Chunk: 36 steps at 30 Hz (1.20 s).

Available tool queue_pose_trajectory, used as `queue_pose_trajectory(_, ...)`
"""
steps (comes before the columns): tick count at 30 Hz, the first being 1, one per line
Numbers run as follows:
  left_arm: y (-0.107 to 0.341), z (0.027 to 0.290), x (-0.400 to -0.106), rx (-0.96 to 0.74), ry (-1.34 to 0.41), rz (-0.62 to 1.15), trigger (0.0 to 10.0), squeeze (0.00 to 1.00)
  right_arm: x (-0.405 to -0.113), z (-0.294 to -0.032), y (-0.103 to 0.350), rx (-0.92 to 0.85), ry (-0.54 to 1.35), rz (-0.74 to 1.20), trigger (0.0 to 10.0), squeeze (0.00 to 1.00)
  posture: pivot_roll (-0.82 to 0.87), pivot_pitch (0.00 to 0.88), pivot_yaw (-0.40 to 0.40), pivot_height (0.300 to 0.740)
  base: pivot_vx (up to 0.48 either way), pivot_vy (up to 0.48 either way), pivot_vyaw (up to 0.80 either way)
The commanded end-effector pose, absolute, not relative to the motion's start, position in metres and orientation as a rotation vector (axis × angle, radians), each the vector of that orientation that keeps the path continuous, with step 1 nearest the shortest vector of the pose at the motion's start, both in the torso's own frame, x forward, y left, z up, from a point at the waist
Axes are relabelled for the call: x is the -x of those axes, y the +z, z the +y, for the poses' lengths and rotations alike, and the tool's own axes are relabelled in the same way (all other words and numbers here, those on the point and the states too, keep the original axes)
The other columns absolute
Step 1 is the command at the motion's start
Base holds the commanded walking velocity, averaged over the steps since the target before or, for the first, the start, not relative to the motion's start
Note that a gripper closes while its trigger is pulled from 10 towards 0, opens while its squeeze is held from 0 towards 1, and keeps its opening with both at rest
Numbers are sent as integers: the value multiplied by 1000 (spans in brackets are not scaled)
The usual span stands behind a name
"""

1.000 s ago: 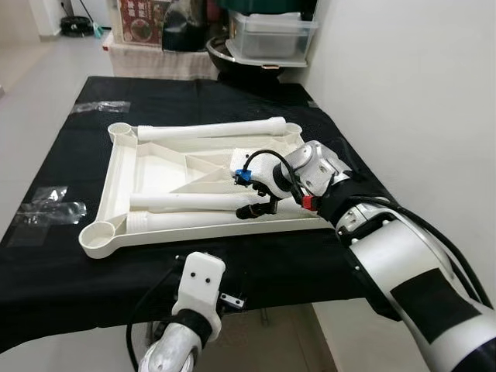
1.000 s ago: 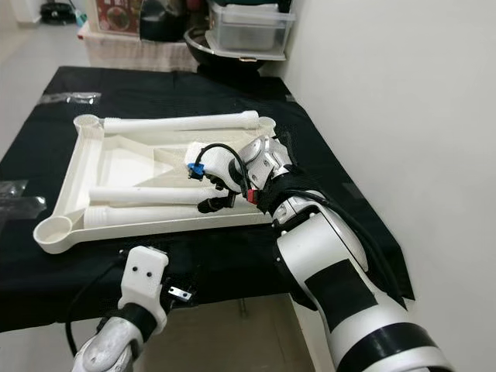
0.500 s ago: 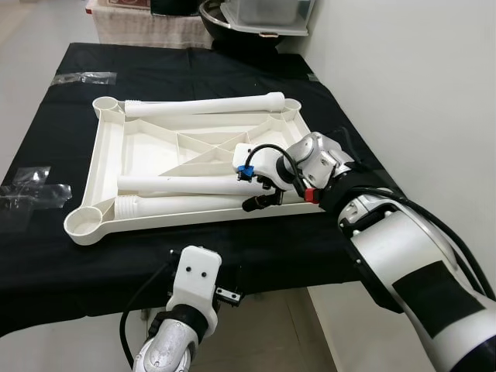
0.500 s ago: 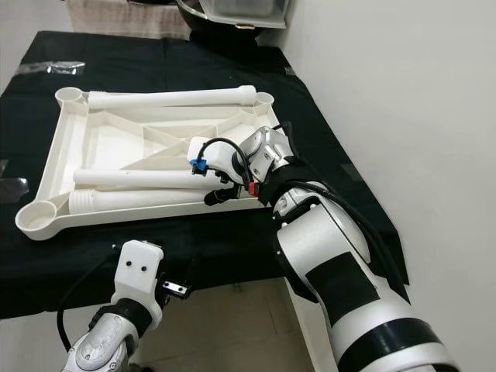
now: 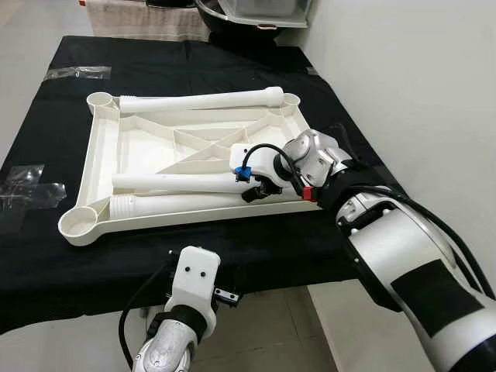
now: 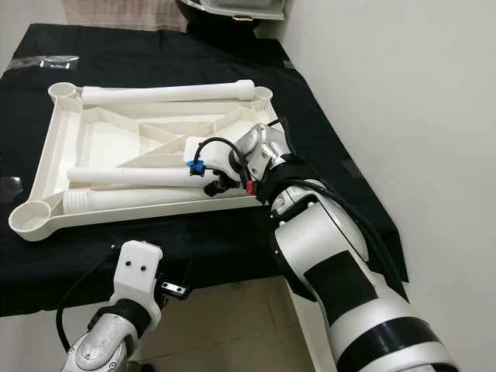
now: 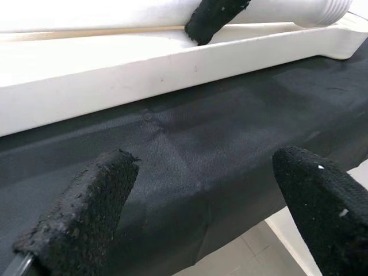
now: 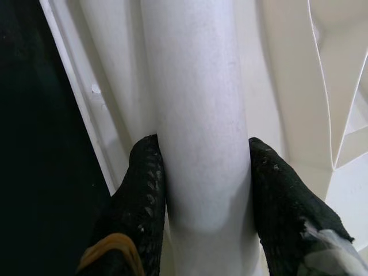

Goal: Building children table

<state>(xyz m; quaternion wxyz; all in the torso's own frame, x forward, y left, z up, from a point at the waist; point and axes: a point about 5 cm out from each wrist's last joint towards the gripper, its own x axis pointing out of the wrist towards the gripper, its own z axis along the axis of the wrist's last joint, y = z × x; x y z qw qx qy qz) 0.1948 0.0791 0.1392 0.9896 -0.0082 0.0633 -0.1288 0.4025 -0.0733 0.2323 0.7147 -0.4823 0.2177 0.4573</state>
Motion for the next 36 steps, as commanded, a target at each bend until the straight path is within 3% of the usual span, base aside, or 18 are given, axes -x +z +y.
queue_pose_trajectory(1, 144, 56, -187, 79, -327, 131, 10000, 0, -402, -73, 235, 987, 1025, 489, 0, 0, 0, 124, -179, 740, 0, 0, 0)
queue_pose_trajectory(7, 140, 59, -194, 85, -321, 138, 10000, 0, -403, -59, 287, 754, 1069, 298, 0, 0, 8, 83, -173, 740, 0, 0, 0)
queue_pose_trajectory(9, 140, 59, -194, 85, -321, 138, 10000, 0, -403, -59, 287, 754, 1069, 298, 0, 0, 8, 83, -173, 740, 0, 0, 0)
queue_pose_trajectory(14, 133, 62, -204, 89, -334, 148, 10000, 0, -398, -46, 342, 460, 1101, 67, 0, 0, 21, 8, -155, 740, 0, 0, 0)
queue_pose_trajectory(17, 133, 62, -205, 85, -338, 145, 10000, 0, -398, -45, 349, 394, 1094, 26, 0, 0, 23, 3, -155, 740, 0, 0, 0)
queue_pose_trajectory(18, 134, 63, -209, 81, -335, 129, 10000, 1000, -397, -43, 356, 288, 1079, -21, 0, 0, 32, 0, -152, 740, 0, 0, 0)
queue_pose_trajectory(23, 145, 70, -221, 69, -312, 75, 10000, 1000, -400, -43, 362, 108, 1018, -106, 0, 0, 43, 0, -143, 740, 0, 0, 0)
queue_pose_trajectory(24, 152, 75, -230, 49, -294, 39, 10000, 635, -402, -45, 359, 51, 981, -131, 0, 0, 49, 0, -143, 740, 0, 0, 0)
queue_pose_trajectory(25, 152, 75, -230, 49, -294, 39, 10000, 635, -402, -45, 359, 51, 981, -131, 0, 0, 49, 0, -143, 740, 0, 0, 0)
queue_pose_trajectory(26, 162, 82, -240, 15, -282, -8, 10000, 0, -404, -48, 353, -6, 950, -147, 0, 0, 52, 0, -140, 740, 0, 0, 0)
queue_pose_trajectory(30, 174, 91, -254, -42, -266, -74, 10000, 0, -408, -54, 341, -97, 890, -163, 0, 0, 55, 0, -132, 740, 0, 0, 0)
queue_pose_trajectory(32, 177, 95, -263, -78, -237, -110, 10000, 0, -410, -60, 327, -238, 830, -182, 0, 0, 54, 0, -121, 740, 0, 0, 0)
queue_pose_trajectory(36, 177, 94, -265, -87, -233, -119, 10000, 0, -410, -62, 320, -288, 812, -192, 0, 0, 53, 0, -117, 740, 0, 0, 0)
